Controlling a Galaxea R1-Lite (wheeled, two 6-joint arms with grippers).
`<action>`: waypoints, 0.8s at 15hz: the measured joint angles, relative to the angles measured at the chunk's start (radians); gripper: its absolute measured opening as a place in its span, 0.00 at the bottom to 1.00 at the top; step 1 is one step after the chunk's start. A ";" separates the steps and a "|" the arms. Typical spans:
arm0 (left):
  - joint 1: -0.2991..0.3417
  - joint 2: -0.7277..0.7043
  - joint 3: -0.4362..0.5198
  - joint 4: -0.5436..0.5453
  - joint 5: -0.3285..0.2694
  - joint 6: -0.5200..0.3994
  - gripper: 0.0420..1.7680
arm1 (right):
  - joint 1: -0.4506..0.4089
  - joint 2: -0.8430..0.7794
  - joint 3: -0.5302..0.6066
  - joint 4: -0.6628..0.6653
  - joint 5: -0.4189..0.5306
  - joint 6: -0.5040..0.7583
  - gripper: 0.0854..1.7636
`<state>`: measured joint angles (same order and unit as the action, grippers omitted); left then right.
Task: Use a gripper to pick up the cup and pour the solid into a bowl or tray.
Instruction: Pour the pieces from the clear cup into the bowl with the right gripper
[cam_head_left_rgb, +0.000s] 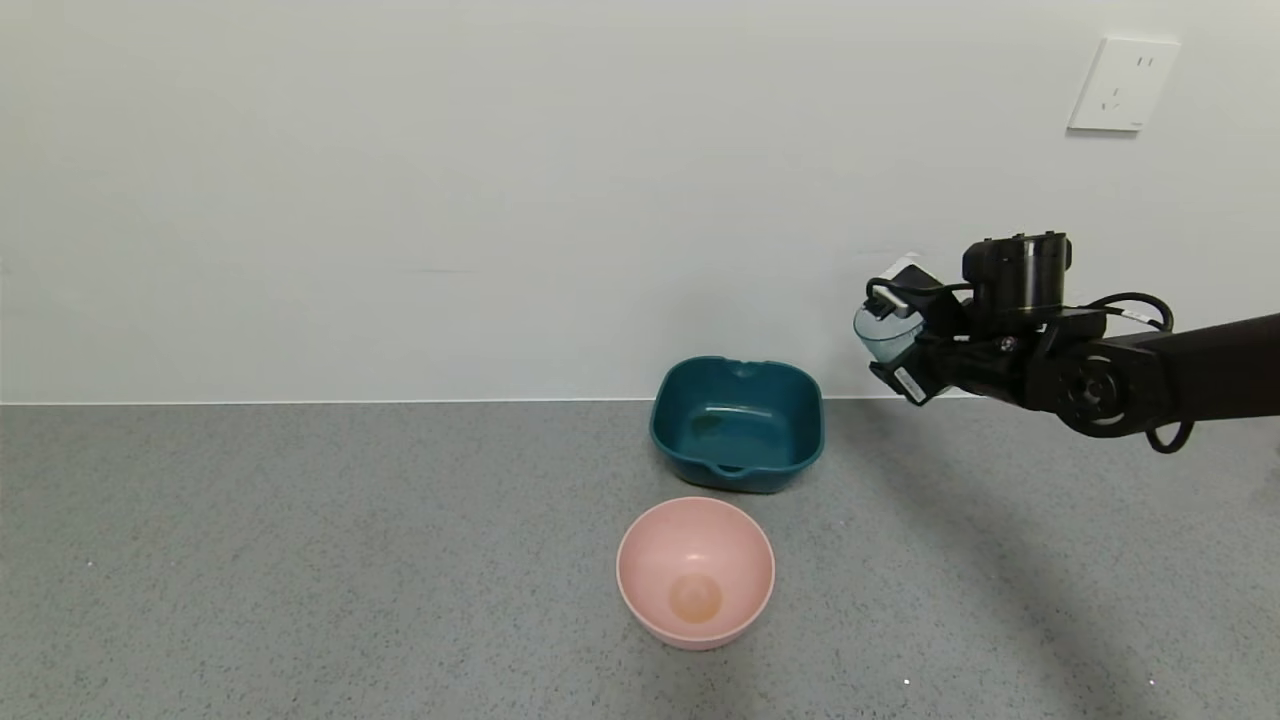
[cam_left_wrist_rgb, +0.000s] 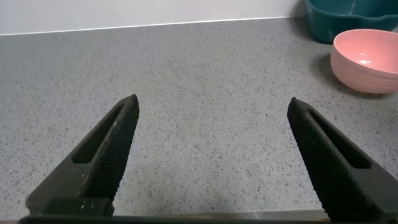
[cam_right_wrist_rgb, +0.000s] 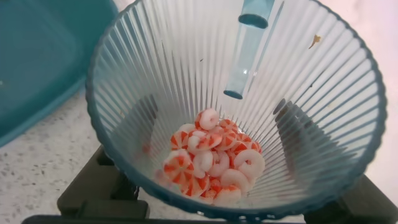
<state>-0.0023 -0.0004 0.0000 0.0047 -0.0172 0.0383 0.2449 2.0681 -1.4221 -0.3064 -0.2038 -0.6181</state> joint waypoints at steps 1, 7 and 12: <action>0.000 0.000 0.000 0.000 0.000 0.000 0.97 | 0.007 0.017 -0.023 0.017 -0.006 -0.020 0.77; -0.001 0.000 0.000 0.000 0.000 0.000 0.97 | 0.081 0.140 -0.140 0.033 -0.192 -0.229 0.76; -0.001 0.000 0.000 0.000 0.000 0.000 0.97 | 0.143 0.233 -0.266 0.029 -0.291 -0.391 0.76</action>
<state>-0.0032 -0.0004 0.0000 0.0047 -0.0168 0.0383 0.3881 2.3009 -1.6877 -0.2770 -0.4945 -1.0091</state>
